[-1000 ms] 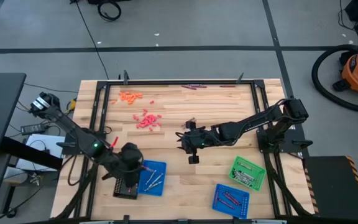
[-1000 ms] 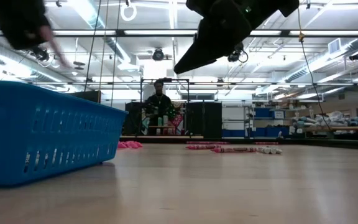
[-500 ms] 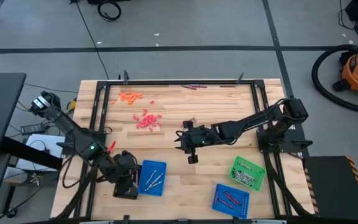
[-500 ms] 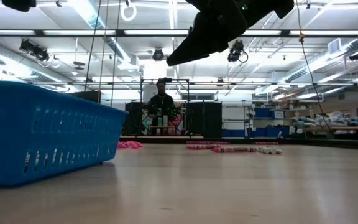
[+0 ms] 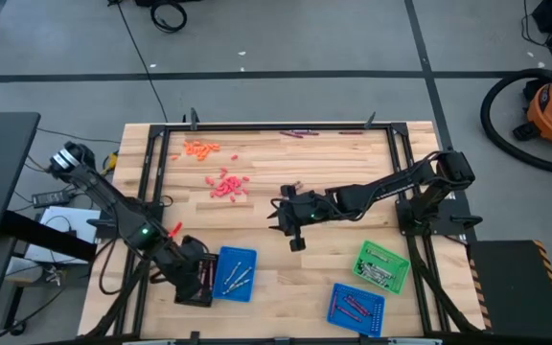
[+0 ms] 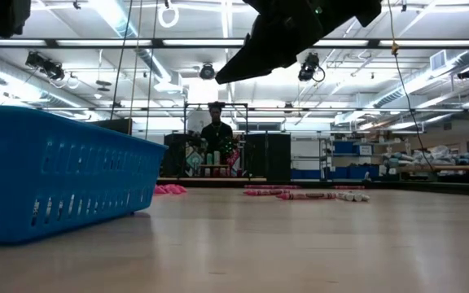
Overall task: Sort crayons
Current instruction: Put the pink crayon into the black bin
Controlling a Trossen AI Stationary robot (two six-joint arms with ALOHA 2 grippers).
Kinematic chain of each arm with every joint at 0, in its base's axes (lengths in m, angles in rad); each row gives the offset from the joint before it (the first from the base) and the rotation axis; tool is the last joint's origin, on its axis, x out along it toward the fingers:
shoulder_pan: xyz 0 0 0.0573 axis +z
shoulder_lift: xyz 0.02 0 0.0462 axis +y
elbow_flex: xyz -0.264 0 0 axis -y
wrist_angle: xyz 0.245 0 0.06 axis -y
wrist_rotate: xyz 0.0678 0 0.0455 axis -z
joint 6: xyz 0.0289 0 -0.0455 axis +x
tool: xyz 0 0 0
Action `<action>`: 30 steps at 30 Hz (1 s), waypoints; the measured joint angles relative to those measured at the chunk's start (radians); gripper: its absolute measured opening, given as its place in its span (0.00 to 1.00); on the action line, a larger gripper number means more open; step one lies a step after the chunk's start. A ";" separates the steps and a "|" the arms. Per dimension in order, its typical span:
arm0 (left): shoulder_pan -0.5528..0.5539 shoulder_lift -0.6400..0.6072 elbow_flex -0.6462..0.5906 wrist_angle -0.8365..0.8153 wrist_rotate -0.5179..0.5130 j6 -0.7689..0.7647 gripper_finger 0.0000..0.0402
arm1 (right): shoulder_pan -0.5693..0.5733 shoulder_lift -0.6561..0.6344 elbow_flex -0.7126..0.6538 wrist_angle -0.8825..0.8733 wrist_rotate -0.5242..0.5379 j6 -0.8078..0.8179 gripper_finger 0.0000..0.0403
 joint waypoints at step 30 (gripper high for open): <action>0.133 0.079 0.000 -0.057 0.140 0.171 0.40 | -0.027 0.001 -0.068 0.007 0.004 0.002 0.33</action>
